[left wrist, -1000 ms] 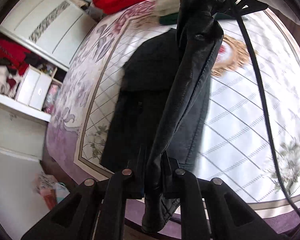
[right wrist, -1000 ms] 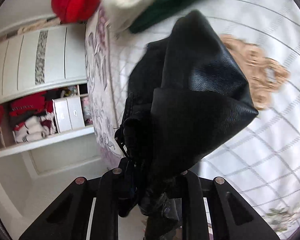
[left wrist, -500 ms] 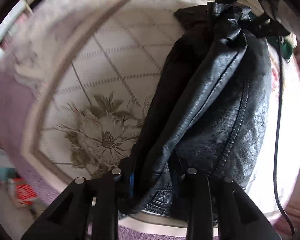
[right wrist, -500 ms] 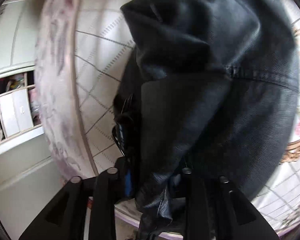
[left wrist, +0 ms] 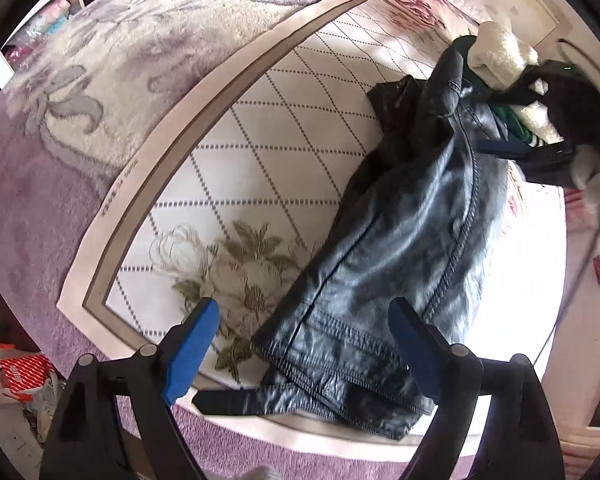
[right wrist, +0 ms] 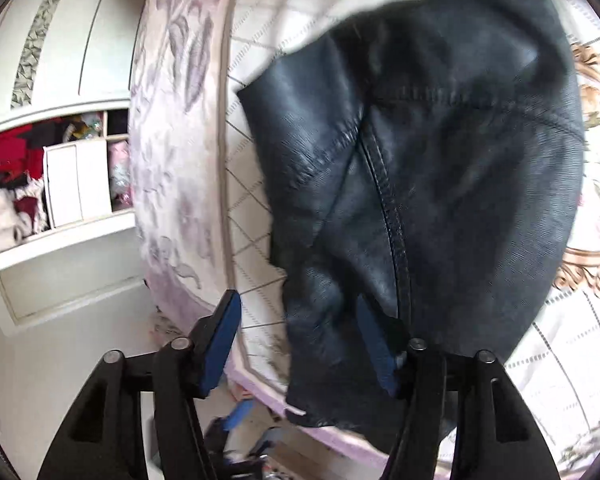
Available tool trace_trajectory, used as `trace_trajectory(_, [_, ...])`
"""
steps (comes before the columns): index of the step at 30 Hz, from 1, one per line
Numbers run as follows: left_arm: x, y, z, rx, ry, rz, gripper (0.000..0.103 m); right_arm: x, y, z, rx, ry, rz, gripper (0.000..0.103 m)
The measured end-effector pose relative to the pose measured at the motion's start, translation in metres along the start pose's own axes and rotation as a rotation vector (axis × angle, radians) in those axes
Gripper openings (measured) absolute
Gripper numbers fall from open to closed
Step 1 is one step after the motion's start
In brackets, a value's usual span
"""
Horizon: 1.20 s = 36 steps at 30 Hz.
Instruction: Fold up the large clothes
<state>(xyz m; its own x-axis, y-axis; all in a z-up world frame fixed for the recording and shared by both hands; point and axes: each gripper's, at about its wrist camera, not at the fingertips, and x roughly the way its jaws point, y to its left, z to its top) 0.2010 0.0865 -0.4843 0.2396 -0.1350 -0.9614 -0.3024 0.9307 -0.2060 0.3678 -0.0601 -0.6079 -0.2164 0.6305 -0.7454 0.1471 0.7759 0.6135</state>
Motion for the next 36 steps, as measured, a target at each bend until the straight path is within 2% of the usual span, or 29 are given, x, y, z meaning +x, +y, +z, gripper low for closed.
trace_trajectory(3, [0.013,-0.013,0.015,0.01,-0.002,0.036,0.086,0.052,-0.007,0.012,0.007,0.019,-0.064,0.032])
trace_trajectory(4, [0.018,-0.017,0.02,0.015,-0.002,0.046,0.086,0.066,-0.008,0.018,0.002,0.032,-0.061,0.032])
trace_trajectory(6, [0.02,-0.025,0.027,0.024,-0.007,0.059,0.086,0.064,-0.01,0.019,0.014,0.052,-0.017,0.032])
trace_trajectory(9, [0.022,-0.037,0.043,0.012,-0.01,0.038,0.086,0.022,-0.021,0.009,0.005,0.068,0.067,0.032])
trace_trajectory(12, [0.034,-0.05,0.059,-0.001,-0.008,0.01,0.086,-0.036,-0.051,0.0,0.009,0.013,0.077,0.032])
trace_trajectory(14, [0.055,-0.054,0.068,-0.012,0.018,0.041,0.086,-0.073,-0.078,-0.005,0.01,-0.033,0.021,0.032])
trace_trajectory(16, [0.086,-0.046,0.073,-0.047,0.08,0.123,0.086,-0.096,-0.103,-0.006,0.015,-0.062,-0.047,0.032])
trace_trajectory(18, [0.114,-0.028,0.069,-0.104,0.135,0.128,0.089,-0.108,-0.125,0.001,0.018,-0.067,-0.097,0.033])
trace_trajectory(19, [0.121,-0.018,0.065,-0.141,0.136,0.102,0.09,-0.114,-0.136,0.008,0.018,-0.075,-0.109,0.036])
trace_trajectory(21, [0.117,-0.019,0.063,-0.132,0.111,0.107,0.09,-0.115,-0.151,0.024,-0.016,-0.09,-0.136,0.075])
trace_trajectory(22, [0.114,-0.023,0.063,-0.113,0.107,0.135,0.09,-0.113,-0.152,0.032,-0.043,-0.11,-0.154,0.082])
trace_trajectory(23, [0.113,-0.026,0.063,-0.104,0.104,0.152,0.09,-0.112,-0.158,0.042,-0.07,-0.123,-0.163,0.086])
trace_trajectory(24, [0.113,-0.028,0.064,-0.094,0.101,0.171,0.09,-0.111,-0.166,0.054,-0.078,-0.124,-0.14,0.086])
trace_trajectory(27, [0.114,-0.031,0.067,-0.079,0.103,0.195,0.09,-0.098,-0.192,0.085,-0.043,-0.107,-0.007,0.087])
trace_trajectory(31, [0.108,-0.037,0.071,-0.055,0.089,0.238,0.09,-0.091,-0.199,0.102,-0.015,-0.122,0.097,0.093])
trace_trajectory(32, [0.107,-0.038,0.071,-0.051,0.087,0.247,0.09,-0.091,-0.201,0.103,-0.004,-0.122,0.127,0.09])
trace_trajectory(33, [0.105,-0.04,0.072,-0.045,0.085,0.258,0.09,-0.091,-0.203,0.101,-0.002,-0.107,0.175,0.073])
trace_trajectory(34, [0.105,-0.04,0.072,-0.042,0.086,0.264,0.09,-0.092,-0.203,0.098,-0.002,-0.115,0.131,0.063])
trace_trajectory(35, [0.103,-0.04,0.071,-0.04,0.087,0.267,0.09,-0.094,-0.207,0.093,0.009,-0.131,0.109,0.045])
trace_trajectory(36, [0.102,-0.041,0.072,-0.039,0.091,0.269,0.09,-0.098,-0.214,0.09,0.036,-0.144,0.125,0.029])
